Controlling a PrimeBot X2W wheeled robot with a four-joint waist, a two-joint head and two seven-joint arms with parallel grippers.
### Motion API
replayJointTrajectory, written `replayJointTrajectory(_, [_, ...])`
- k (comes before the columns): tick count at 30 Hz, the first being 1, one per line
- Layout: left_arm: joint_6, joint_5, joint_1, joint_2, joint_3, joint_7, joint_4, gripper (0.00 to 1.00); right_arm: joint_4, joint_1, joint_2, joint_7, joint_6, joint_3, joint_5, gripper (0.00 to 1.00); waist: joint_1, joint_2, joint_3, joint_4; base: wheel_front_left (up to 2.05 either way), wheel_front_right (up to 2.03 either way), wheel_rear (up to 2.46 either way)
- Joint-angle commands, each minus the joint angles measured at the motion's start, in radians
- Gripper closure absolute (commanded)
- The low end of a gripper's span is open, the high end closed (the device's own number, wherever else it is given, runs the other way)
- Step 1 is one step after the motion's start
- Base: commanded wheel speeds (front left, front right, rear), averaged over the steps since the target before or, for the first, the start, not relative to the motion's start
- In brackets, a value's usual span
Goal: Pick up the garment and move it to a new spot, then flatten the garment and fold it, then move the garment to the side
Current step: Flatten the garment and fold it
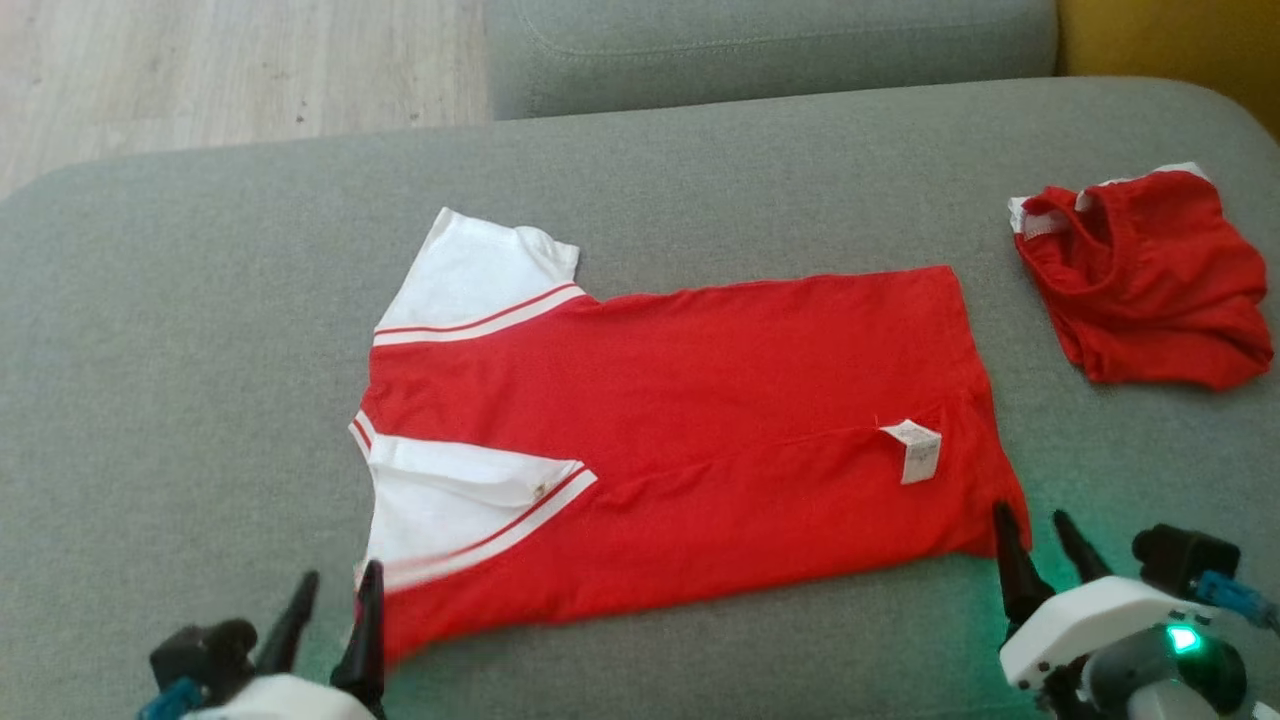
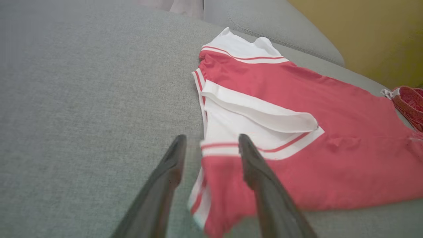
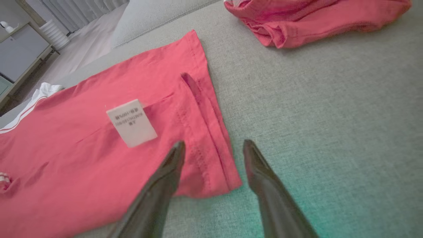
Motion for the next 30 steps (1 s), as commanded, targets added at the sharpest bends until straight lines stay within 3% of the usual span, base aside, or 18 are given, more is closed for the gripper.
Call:
replayJointTrajectory(1, [0.003,0.020,-0.073,0.030,0.045,-0.012,-0.029,0.00,-0.061,-0.006,-0.006,0.001,-0.001,0.017,-0.014,0.00,0.0001,-0.0001,0.009,-0.004,0.00,0.00,0.00])
replayJointTrajectory(8, [-0.025,0.081,-0.284,0.155,0.079,0.051,-0.091,0.00,-0.228,-0.033,-0.006,0.015,-0.001,-0.004,-0.064,0.00,0.0001,-0.0001,0.058,-0.031,0.00,0.00,0.00])
replayJointTrajectory(14, [-0.089,0.100,-0.570,0.242,0.083,0.187,-0.100,0.00,-0.360,-0.128,-0.006,0.066,-0.001,0.037,-0.097,0.00,0.0001,-0.0001,0.143,-0.085,0.00,0.00,0.00])
replayJointTrajectory(19, [-0.144,0.086,-0.746,0.270,0.072,0.279,-0.033,0.00,-0.399,-0.218,-0.006,0.091,-0.001,0.092,-0.112,0.00,0.0001,-0.0001,0.220,-0.133,0.00,0.00,0.00])
replayJointTrajectory(23, [-0.188,0.098,-0.892,0.299,0.024,0.383,0.111,0.00,-0.417,-0.315,-0.006,0.096,-0.001,0.167,-0.107,0.00,0.0001,-0.0001,0.311,-0.193,0.00,0.00,0.00])
replayJointTrajectory(30, [-0.204,0.100,-0.965,0.328,-0.004,0.454,0.270,0.00,-0.406,-0.385,-0.006,0.073,-0.001,0.219,-0.096,0.00,0.0001,-0.0001,0.397,-0.251,0.00,0.00,0.00])
